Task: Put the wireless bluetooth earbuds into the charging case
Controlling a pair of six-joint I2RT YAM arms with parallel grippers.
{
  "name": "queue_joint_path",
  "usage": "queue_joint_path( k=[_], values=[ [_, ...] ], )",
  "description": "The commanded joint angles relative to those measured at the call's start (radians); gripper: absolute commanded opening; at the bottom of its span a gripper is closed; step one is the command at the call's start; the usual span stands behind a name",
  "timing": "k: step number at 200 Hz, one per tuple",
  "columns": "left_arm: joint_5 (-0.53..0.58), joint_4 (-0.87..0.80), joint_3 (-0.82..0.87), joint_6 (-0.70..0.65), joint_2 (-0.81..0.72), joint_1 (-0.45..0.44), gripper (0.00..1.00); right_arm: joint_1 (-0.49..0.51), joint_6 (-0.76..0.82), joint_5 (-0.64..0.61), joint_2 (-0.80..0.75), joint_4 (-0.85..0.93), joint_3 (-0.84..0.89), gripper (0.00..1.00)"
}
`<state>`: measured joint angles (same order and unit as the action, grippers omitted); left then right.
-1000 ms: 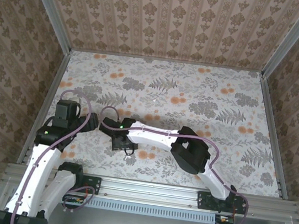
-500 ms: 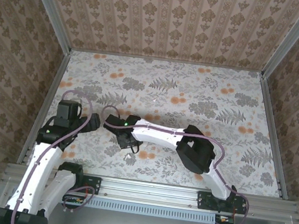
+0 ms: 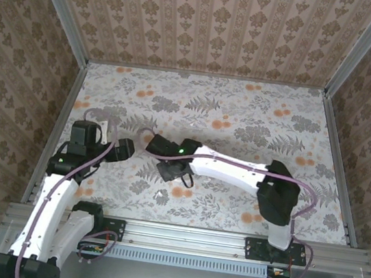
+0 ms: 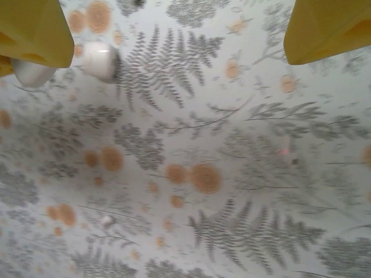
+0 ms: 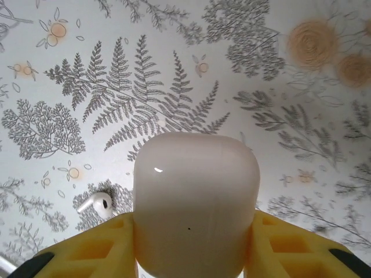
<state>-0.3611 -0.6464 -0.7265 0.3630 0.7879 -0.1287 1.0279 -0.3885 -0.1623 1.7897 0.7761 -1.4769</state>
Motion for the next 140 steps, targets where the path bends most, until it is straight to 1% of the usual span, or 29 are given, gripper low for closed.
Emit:
queue_joint_path(
  k=[1, 8, 17, 40, 59, 80, 101, 113, 140],
  values=[
    [-0.256, 0.082, -0.071, -0.045, 0.082, 0.009, 0.91, -0.039, 0.148, 0.108, -0.108, -0.063, 0.063, 0.29],
    [-0.357, 0.096, -0.082, -0.057, 0.113, 0.009, 0.89, -0.057, 0.176, 0.151, -0.139, -0.072, 0.079, 0.29],
    [-0.437, 0.098, -0.102, -0.063, 0.153, 0.008, 0.86, -0.08, 0.206, 0.203, -0.18, -0.086, 0.106, 0.29],
    [-0.577, 0.096, -0.14, -0.065, 0.219, 0.004, 0.8, -0.129, 0.284, 0.323, -0.279, -0.117, 0.163, 0.29],
    [-0.665, 0.135, -0.15, -0.04, 0.242, -0.014, 0.8, -0.153, 0.35, 0.367, -0.341, -0.121, 0.19, 0.3],
    [-0.705, 0.151, -0.171, -0.021, 0.275, -0.047, 0.79, -0.162, 0.416, 0.38, -0.375, -0.121, 0.209, 0.3],
    [-0.721, 0.154, -0.203, -0.008, 0.315, -0.109, 0.76, -0.166, 0.459, 0.377, -0.383, -0.121, 0.219, 0.29],
    [-0.717, 0.156, -0.218, 0.002, 0.334, -0.153, 0.74, -0.169, 0.47, 0.374, -0.376, -0.121, 0.219, 0.29],
    [-0.682, 0.203, -0.229, 0.058, 0.373, -0.226, 0.74, -0.175, 0.474, 0.374, -0.372, -0.139, 0.222, 0.29]
  ],
)
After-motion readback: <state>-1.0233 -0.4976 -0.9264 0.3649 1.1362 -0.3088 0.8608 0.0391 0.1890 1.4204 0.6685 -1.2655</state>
